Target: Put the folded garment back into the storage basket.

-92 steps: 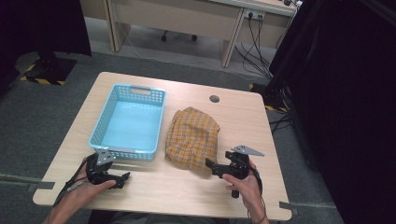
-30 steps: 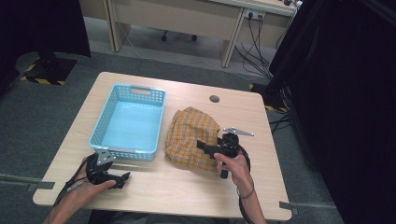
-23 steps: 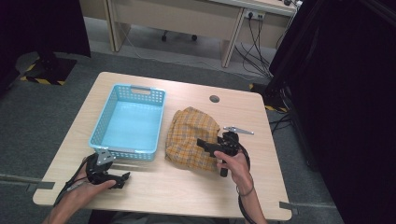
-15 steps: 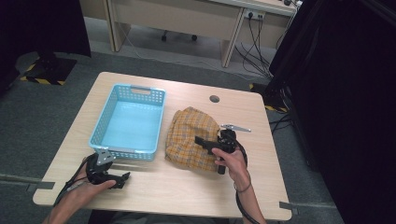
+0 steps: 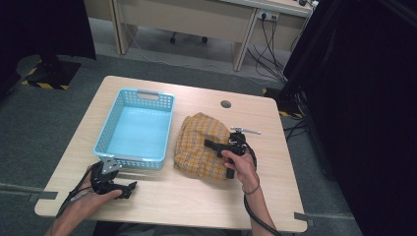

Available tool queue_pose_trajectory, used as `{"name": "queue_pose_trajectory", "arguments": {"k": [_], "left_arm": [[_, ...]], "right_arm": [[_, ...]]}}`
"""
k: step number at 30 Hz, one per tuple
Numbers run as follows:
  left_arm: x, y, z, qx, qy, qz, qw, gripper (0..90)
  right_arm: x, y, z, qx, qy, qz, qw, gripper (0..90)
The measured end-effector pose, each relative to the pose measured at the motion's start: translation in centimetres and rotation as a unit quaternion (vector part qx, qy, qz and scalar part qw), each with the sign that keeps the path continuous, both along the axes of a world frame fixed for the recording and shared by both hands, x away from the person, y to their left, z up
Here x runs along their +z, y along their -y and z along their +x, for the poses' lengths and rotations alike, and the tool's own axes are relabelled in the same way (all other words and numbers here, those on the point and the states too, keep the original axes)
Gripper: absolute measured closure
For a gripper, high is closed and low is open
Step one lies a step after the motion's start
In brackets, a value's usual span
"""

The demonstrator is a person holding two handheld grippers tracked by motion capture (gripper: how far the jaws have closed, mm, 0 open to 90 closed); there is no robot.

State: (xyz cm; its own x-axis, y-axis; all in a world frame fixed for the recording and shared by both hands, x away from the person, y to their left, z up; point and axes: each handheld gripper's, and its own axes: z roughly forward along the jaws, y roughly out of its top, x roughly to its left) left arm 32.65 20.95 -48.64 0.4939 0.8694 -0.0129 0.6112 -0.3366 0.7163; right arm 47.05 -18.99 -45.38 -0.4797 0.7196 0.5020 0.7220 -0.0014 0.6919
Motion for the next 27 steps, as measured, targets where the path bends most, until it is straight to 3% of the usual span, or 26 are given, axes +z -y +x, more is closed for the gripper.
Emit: {"name": "queue_pose_trajectory", "arguments": {"k": [9,18,27], "left_arm": [[0.0,0.0,0.0,0.000,0.000,0.000,1.0000,0.0],[0.0,0.0,0.0,0.000,0.000,0.000,1.0000,0.0],[0.0,0.0,0.0,0.000,0.000,0.000,1.0000,0.0]], "right_arm": [[0.0,-0.1,0.0,0.002,0.008,0.010,0.9999,68.4],[1.2,-0.4,-0.6,-0.003,0.027,0.028,0.9992,71.7],[3.5,0.2,-1.4,-0.002,0.057,0.052,0.9970,72.0]]}}
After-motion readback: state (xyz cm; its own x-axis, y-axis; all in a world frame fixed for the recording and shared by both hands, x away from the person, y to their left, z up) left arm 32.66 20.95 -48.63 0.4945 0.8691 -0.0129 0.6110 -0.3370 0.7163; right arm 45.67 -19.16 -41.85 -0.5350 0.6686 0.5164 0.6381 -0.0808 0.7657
